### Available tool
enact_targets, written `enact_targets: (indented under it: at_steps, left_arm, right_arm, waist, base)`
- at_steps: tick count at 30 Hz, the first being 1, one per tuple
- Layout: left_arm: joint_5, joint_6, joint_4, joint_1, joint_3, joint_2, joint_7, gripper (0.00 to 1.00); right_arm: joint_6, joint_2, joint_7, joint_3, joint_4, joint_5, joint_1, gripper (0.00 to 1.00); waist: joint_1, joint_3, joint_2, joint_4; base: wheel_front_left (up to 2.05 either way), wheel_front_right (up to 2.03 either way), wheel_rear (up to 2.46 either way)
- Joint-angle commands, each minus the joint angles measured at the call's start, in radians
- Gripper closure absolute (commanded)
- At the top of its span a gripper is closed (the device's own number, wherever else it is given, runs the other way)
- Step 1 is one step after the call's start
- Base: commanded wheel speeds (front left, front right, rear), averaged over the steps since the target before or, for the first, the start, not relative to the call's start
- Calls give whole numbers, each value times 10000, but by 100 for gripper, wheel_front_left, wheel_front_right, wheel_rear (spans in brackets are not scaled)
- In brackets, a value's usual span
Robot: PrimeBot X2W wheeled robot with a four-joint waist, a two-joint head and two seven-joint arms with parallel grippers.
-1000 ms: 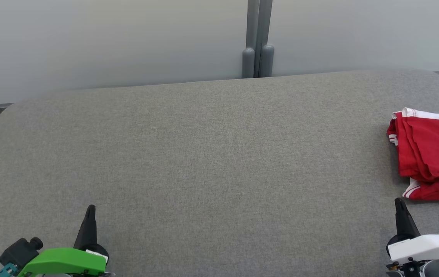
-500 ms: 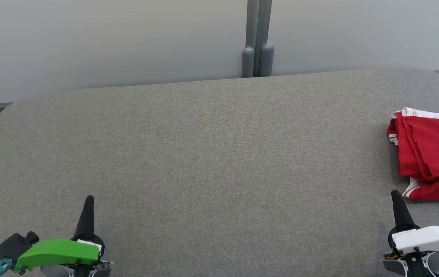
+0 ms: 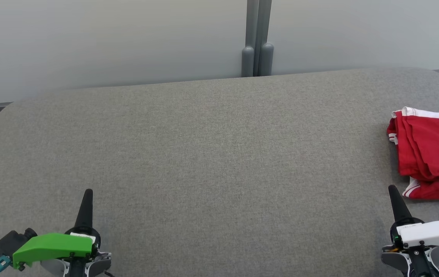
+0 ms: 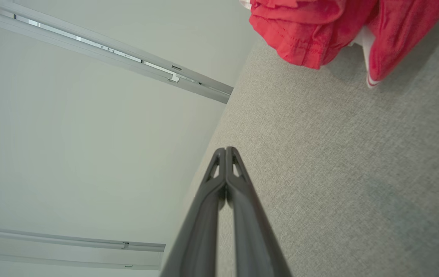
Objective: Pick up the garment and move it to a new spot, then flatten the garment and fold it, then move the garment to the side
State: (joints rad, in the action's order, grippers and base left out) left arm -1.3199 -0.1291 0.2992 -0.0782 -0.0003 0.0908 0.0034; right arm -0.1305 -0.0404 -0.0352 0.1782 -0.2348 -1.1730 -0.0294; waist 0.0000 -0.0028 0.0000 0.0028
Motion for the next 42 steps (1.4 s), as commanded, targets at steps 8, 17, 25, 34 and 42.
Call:
enact_targets:
  at_steps: [8,17,25,34,42]
  left_arm:
    - [-734,-19,-76,-376,197,-65,211,100]
    - [-1262,-21,-83,-487,301,-148,387,100]
    - [-1756,-23,-90,-617,418,-232,547,100]
    - [-2331,-25,-93,-709,530,-293,702,100]
    - [-2768,-27,-97,-824,613,-357,847,100]
  right_arm:
    - [-8,-77,-262,-37,4,-1047,-345,100]
    - [-7,-88,-438,-61,-27,-1832,-473,100]
    - [-7,-101,-609,-84,-56,-2580,-604,100]
    - [-6,-112,-792,-105,-92,-3372,-699,100]
    - [-6,-122,-947,-124,-119,-4024,-812,100]
  waist:
    - [0,12,0,-5]
    - [0,23,0,-10]
    - [0,35,0,-15]
    - [0,48,0,-21]
    - [0,59,0,-26]
  base:
    - [0,0,0]
    - [0,0,0]
    - [0,0,0]
    - [0,0,0]
    - [0,0,0]
